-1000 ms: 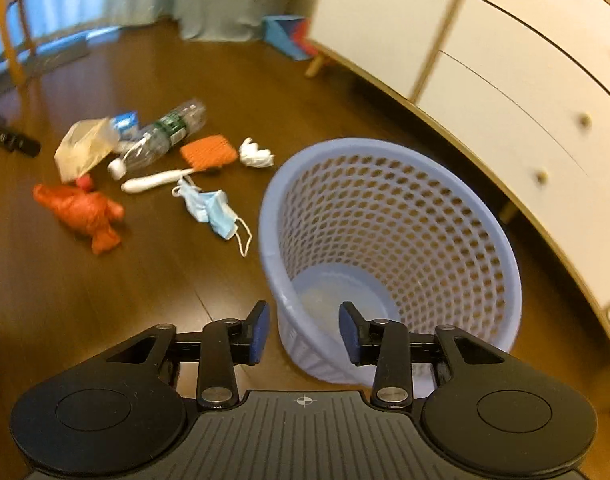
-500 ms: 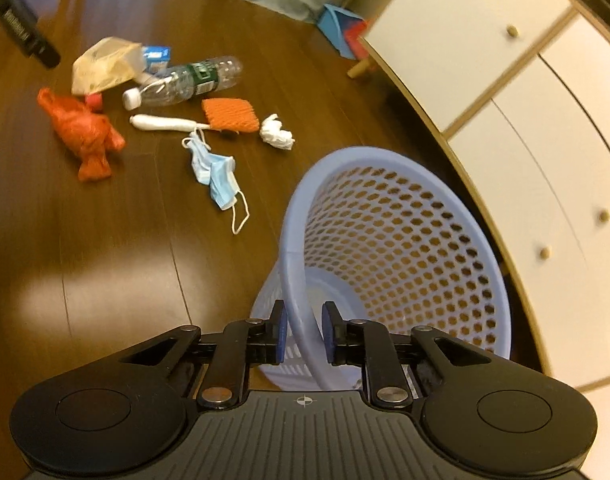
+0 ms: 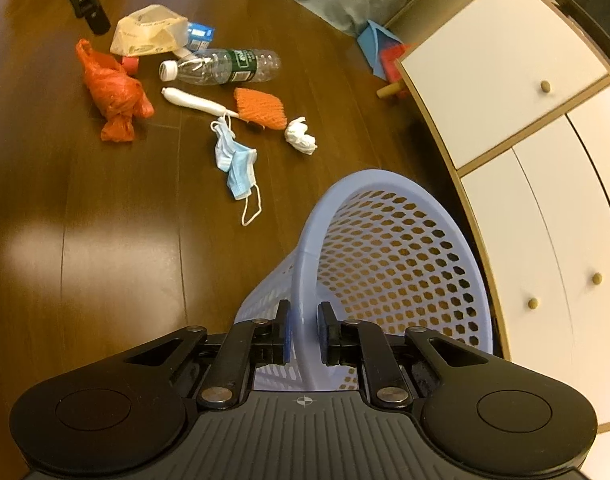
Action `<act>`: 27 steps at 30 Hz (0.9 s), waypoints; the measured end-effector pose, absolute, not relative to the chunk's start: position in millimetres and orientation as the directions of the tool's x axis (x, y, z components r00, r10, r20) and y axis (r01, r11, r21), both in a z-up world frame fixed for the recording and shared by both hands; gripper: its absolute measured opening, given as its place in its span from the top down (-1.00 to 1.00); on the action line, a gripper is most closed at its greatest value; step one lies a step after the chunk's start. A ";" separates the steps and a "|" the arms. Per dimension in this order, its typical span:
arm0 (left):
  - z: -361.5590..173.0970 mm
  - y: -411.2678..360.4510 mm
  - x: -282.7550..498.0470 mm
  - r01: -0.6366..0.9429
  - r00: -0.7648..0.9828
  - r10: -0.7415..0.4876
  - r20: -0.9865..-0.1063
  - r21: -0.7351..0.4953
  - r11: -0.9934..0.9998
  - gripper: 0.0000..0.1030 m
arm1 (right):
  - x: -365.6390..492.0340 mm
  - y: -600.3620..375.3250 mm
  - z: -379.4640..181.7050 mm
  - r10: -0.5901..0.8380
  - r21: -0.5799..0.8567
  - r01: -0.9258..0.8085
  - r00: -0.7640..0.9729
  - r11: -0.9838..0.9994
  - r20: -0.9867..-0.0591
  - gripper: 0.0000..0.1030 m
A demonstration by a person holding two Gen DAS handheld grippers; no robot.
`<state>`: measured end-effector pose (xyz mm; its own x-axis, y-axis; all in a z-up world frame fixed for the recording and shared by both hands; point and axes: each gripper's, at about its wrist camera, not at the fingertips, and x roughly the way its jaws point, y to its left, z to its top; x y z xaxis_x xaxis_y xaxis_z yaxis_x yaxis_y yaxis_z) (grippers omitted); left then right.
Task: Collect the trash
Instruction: 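Grasp the lavender wastebasket rim with the right gripper and tilt it up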
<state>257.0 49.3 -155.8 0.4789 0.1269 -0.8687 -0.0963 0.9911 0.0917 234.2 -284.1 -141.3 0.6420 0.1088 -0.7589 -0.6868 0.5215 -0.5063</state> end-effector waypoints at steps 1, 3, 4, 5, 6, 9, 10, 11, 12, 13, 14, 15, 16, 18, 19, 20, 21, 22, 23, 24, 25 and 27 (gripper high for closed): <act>-155.8 48.5 257.7 -0.095 0.479 0.126 -0.869 0.091 0.991 -0.98 | 235.0 -283.9 -141.0 0.104 -0.502 -0.675 0.646 0.540 -0.757 0.80; -155.2 46.9 258.3 -0.092 0.481 0.124 -0.868 0.091 0.992 -0.98 | 235.8 -284.1 -138.0 0.096 -0.481 -0.650 0.647 0.588 -0.757 0.76; -154.3 45.8 258.5 -0.090 0.485 0.122 -0.866 0.090 0.992 -0.98 | 235.9 -284.1 -135.8 0.093 -0.464 -0.640 0.642 0.612 -0.761 0.76; -152.8 44.2 259.1 -0.087 0.490 0.122 -0.863 0.091 0.992 -0.98 | 235.7 -285.2 -131.8 0.101 -0.439 -0.626 0.639 0.644 -0.762 0.74; -152.0 43.3 259.5 -0.084 0.494 0.122 -0.861 0.092 0.992 -0.98 | 235.9 -288.8 -124.5 0.126 -0.389 -0.601 0.638 0.698 -0.759 0.71; -149.5 41.4 260.1 -0.080 0.505 0.123 -0.855 0.095 0.992 -0.98 | 241.9 -305.5 -102.2 0.194 -0.165 -0.466 0.629 0.869 -0.753 0.67; -148.8 41.6 260.5 -0.083 0.506 0.122 -0.854 0.093 0.992 -0.98 | 242.5 -314.2 -94.6 0.219 -0.061 -0.390 0.633 0.919 -0.742 0.66; -147.8 41.9 261.3 -0.086 0.508 0.119 -0.853 0.088 0.992 -0.98 | 240.9 -323.8 -87.7 0.247 0.047 -0.310 0.647 0.950 -0.721 0.66; -146.8 42.2 261.8 -0.088 0.511 0.115 -0.852 0.081 0.993 -0.98 | 237.5 -333.4 -82.8 0.262 0.148 -0.223 0.669 0.964 -0.696 0.65; -145.6 42.3 262.5 -0.089 0.514 0.112 -0.851 0.077 0.993 -0.98 | 232.2 -343.3 -79.3 0.263 0.249 -0.123 0.691 0.961 -0.673 0.65; -144.2 42.5 262.9 -0.090 0.518 0.111 -0.848 0.076 0.993 -0.98 | 228.3 -350.8 -77.5 0.249 0.318 -0.035 0.704 0.947 -0.665 0.65; -143.2 42.8 263.0 -0.091 0.522 0.111 -0.846 0.074 0.993 -0.98 | 222.3 -359.7 -77.7 0.214 0.382 0.080 0.715 0.921 -0.665 0.64; -142.2 43.1 263.0 -0.091 0.524 0.109 -0.844 0.072 0.993 -0.98 | 215.6 -366.2 -79.0 0.184 0.425 0.164 0.723 0.890 -0.666 0.64; -141.0 44.6 262.6 -0.094 0.529 0.108 -0.842 0.068 0.993 -0.98 | 206.8 -377.8 -83.5 0.114 0.463 0.302 0.725 0.833 -0.679 0.61; -140.8 45.0 262.4 -0.096 0.530 0.107 -0.841 0.066 0.993 -0.98 | 205.7 -383.0 -85.4 0.096 0.479 0.340 0.728 0.810 -0.679 0.58; -141.1 45.5 262.4 -0.097 0.530 0.107 -0.841 0.066 0.993 -0.98 | 207.3 -389.2 -87.1 0.081 0.491 0.378 0.723 0.785 -0.686 0.48; -141.5 45.9 262.5 -0.098 0.529 0.110 -0.841 0.068 0.993 -0.98 | 209.0 -395.3 -89.0 0.061 0.501 0.423 0.715 0.755 -0.696 0.33; -142.1 46.2 262.7 -0.099 0.528 0.113 -0.842 0.071 0.993 -0.98 | 209.5 -400.2 -90.9 0.050 0.518 0.456 0.713 0.724 -0.699 0.26; -143.1 46.1 262.6 -0.100 0.527 0.116 -0.842 0.074 0.992 -0.98 | 209.5 -406.6 -92.8 0.043 0.537 0.487 0.712 0.689 -0.701 0.18; -143.9 46.5 263.2 -0.101 0.526 0.118 -0.843 0.075 0.992 -0.98 | 210.5 -413.1 -96.1 0.040 0.561 0.515 0.713 0.648 -0.700 0.16; -144.8 46.8 264.0 -0.102 0.524 0.118 -0.843 0.076 0.992 -0.98 | 210.5 -416.7 -99.4 0.043 0.580 0.530 0.714 0.619 -0.699 0.16; -147.0 47.2 265.3 -0.104 0.523 0.120 -0.844 0.076 0.992 -0.98 | 213.4 -422.7 -107.4 0.078 0.627 0.531 0.724 0.570 -0.685 0.16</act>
